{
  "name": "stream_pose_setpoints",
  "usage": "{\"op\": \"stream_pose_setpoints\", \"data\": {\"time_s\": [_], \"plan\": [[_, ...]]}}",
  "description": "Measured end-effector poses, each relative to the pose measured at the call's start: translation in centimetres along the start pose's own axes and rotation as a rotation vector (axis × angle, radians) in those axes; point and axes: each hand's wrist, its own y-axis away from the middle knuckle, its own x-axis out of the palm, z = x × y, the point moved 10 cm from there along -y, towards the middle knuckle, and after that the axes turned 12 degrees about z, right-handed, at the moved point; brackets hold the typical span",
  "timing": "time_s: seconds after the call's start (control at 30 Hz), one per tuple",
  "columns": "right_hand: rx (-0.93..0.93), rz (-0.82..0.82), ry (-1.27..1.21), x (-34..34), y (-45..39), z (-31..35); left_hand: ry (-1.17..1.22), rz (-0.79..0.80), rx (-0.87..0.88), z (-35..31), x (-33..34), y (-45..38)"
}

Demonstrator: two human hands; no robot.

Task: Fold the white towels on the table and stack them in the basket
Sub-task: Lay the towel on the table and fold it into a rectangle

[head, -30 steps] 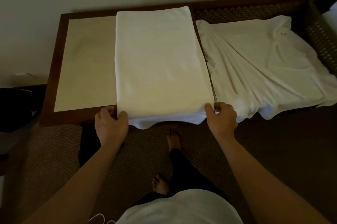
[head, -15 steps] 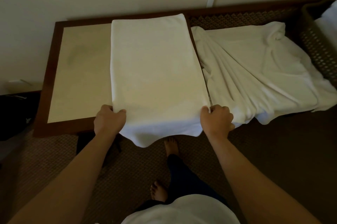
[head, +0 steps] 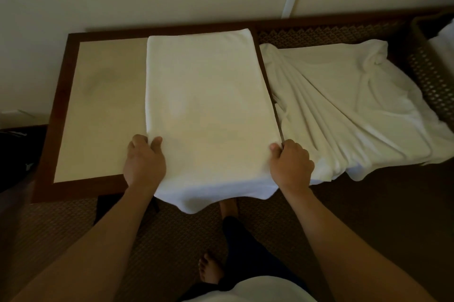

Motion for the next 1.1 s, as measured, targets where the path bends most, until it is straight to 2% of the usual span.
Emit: {"op": "stream_pose_setpoints", "data": {"time_s": [0.17,0.3,0.37,0.43,0.5,0.6,0.77,0.97,1.1], "plan": [[-0.012,0.021,-0.068,-0.8,-2.6,1.7,0.043,-0.040,-0.058,-0.9,-1.1,-1.6],[-0.047,0.125,-0.123,-1.1,-6.4,4.0,0.329,0.053,-0.207,-0.9,-2.0,-5.6],[-0.105,0.171,-0.216,-0.9,-7.5,4.9,0.393,0.099,-0.219,-1.0,-1.6,-6.9],[-0.178,0.068,-0.240,-2.0,-7.7,5.3,0.242,0.095,-0.122,-1.9,-1.5,-7.5],[-0.175,-0.024,-0.199,-2.4,-7.3,4.8,0.069,0.027,-0.027,-2.4,-1.6,-7.3],[-0.099,0.049,-0.142,-0.7,-7.3,4.2,-0.093,-0.056,0.013,-2.7,-1.2,-6.7],[-0.042,0.086,-0.163,-0.9,-8.5,4.4,-0.034,-0.055,-0.067,-2.8,-1.4,-7.5],[-0.079,0.208,-0.224,-0.7,-13.3,7.5,-0.016,-0.031,0.038,-4.6,-2.1,-10.5],[-0.099,0.197,-0.093,-0.5,-13.8,7.9,-0.093,-0.069,0.024,-4.1,-2.0,-10.2]]}}
